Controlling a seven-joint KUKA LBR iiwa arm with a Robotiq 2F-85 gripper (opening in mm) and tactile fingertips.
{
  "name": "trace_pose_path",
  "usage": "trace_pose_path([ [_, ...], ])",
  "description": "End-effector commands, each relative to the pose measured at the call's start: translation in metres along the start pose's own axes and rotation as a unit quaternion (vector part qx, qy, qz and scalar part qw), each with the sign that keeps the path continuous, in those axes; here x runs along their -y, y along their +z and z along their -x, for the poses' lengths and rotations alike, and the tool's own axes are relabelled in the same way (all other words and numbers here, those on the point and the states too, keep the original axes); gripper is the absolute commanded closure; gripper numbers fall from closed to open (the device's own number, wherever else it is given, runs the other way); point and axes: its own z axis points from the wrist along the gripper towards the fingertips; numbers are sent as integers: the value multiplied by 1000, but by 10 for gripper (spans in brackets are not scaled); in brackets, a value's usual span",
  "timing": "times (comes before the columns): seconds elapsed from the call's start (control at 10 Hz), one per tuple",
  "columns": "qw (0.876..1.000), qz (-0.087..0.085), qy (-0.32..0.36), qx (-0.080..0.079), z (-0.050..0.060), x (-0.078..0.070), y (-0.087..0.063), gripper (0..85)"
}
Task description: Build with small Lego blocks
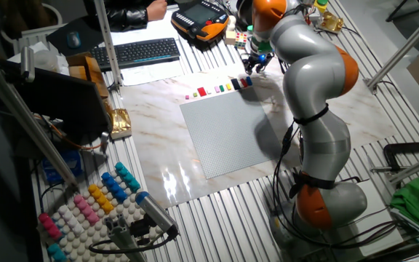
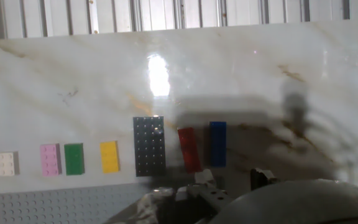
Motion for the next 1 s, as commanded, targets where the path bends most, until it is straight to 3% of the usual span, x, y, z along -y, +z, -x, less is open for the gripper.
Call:
trace_pose_path([
  [0.0, 1000, -1, 8, -3, 0, 0, 0, 457],
  [0.3, 1000, 2, 18, 6, 0, 0, 0, 423],
  [0.5, 1000, -5, 7, 18, 5, 3, 8, 400],
  [0.9, 1000, 13, -7, 20, 17, 5, 27, 390],
])
